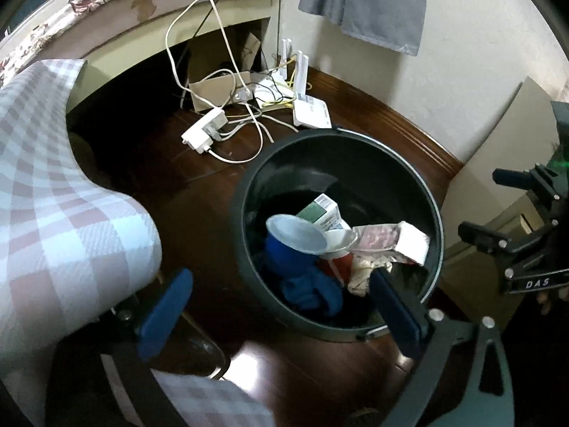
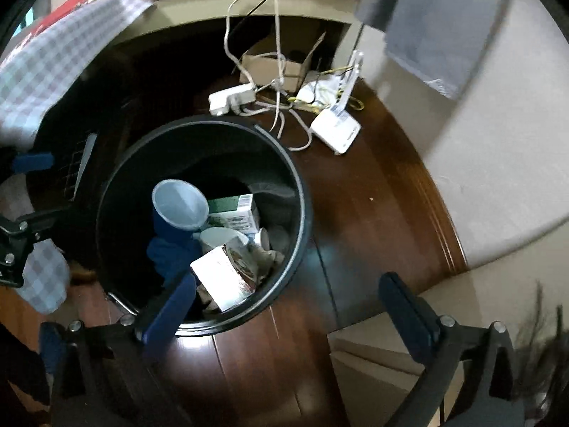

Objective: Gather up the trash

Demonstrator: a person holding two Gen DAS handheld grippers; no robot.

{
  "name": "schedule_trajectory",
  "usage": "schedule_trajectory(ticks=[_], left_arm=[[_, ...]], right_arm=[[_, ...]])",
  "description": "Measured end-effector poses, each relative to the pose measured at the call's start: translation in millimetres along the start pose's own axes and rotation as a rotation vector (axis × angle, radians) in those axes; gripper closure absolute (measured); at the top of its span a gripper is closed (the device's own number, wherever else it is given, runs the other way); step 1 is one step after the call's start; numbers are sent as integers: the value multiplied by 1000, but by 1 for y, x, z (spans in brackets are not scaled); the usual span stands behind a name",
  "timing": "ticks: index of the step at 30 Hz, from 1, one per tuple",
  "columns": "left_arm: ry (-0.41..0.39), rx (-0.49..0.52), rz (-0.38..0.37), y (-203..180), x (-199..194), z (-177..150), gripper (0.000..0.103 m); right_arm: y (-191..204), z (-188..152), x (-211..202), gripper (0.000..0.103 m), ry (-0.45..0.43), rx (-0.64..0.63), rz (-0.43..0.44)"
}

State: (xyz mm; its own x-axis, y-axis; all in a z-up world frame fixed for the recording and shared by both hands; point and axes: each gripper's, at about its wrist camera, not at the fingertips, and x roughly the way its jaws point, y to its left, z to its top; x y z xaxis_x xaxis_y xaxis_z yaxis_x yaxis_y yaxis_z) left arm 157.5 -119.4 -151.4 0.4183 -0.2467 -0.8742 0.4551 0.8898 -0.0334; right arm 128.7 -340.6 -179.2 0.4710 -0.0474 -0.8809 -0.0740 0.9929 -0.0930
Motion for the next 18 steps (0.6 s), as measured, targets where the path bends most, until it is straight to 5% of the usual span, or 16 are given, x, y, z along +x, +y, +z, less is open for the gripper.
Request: schedule_trajectory(ticks=[18], left_arm=[[-133,-10,-23,-14,-76,-2,1]], right_arm=[[10,0,-81,0,-125,32,-4]])
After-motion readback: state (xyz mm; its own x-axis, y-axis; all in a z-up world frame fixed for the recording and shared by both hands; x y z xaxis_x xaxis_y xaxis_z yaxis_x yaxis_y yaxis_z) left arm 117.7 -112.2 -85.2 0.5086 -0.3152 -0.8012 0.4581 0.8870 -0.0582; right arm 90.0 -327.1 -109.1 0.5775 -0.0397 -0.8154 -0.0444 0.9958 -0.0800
